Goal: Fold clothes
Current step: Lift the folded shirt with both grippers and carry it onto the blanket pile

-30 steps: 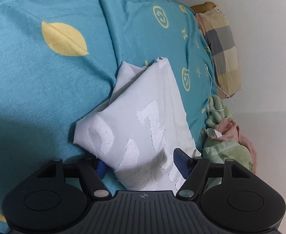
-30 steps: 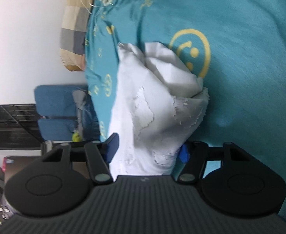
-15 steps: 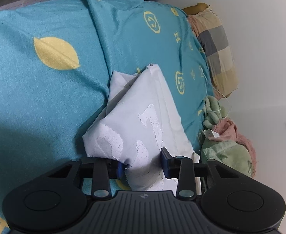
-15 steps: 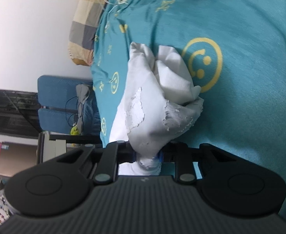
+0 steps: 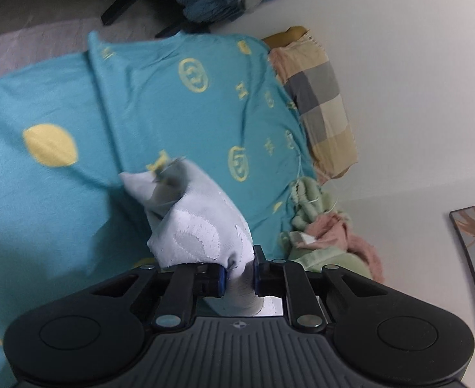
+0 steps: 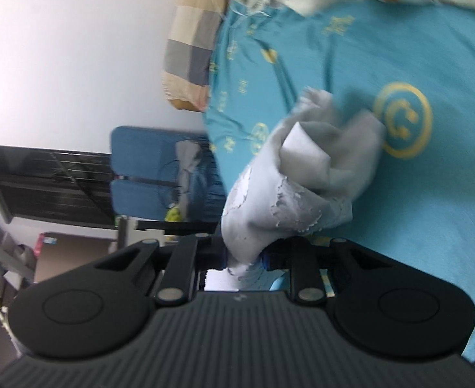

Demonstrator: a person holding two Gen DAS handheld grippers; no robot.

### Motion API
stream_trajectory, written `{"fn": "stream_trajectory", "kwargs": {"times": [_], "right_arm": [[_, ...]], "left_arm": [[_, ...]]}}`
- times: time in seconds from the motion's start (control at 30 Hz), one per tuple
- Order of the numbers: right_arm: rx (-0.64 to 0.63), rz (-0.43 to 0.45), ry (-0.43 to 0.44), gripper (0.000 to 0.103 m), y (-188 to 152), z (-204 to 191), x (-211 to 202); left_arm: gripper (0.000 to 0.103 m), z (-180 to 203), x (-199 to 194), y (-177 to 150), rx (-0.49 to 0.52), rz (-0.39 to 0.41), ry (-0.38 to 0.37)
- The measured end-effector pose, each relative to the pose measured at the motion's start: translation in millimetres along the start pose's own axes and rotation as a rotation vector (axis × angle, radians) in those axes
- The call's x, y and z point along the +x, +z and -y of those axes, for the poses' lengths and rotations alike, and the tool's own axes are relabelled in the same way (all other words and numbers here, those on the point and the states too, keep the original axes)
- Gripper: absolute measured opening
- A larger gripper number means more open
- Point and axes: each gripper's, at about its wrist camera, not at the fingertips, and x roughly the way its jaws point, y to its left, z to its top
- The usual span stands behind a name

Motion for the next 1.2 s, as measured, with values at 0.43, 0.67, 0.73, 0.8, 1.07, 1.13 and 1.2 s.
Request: {"fn": "stream_trajectory", "kwargs": {"times": [0.43, 0.67, 0.73, 0.8, 1.07, 1.13, 1.2], "right_arm": [[-0.156, 0.276, 0.118, 0.022, 229.2, -167.4, -111.0], [-0.319, 0.501, 0.055, 0.022, 325.3, -194.1, -192.3], [-0.326, 0.531, -0.005, 0.022, 341.6, -177.6, -204.4], [-0.284, 0.519, -0.075, 0.022, 351.1, -149.6, -213.1], [-0.208, 0.403, -0.273, 0.022, 324.5, -71.4, -228.7], [-0.227, 0.37, -0.326, 0.022, 308.7, -68.1, -230.3], [-0.232, 0.34, -0.372, 0.022, 294.2, -60.9, -230.9]], "left_arm": [[0.015, 317.7, 128.9, -67.0, 0.157, -0.058, -0.279], [0.015, 401.5, 227.6, -156.8, 0.205, -0.156, -0.42], [0.015, 391.0, 256.0, -181.6, 0.224, -0.203, -0.403], [0.015, 371.3, 273.9, -201.3, 0.233, -0.232, -0.381], [0.015, 298.4, 254.0, -240.0, 0.377, -0.325, -0.326], [0.015, 287.1, 242.3, -242.0, 0.448, -0.353, -0.283], [0.016, 277.9, 233.7, -245.8, 0.534, -0.388, -0.227]]}}
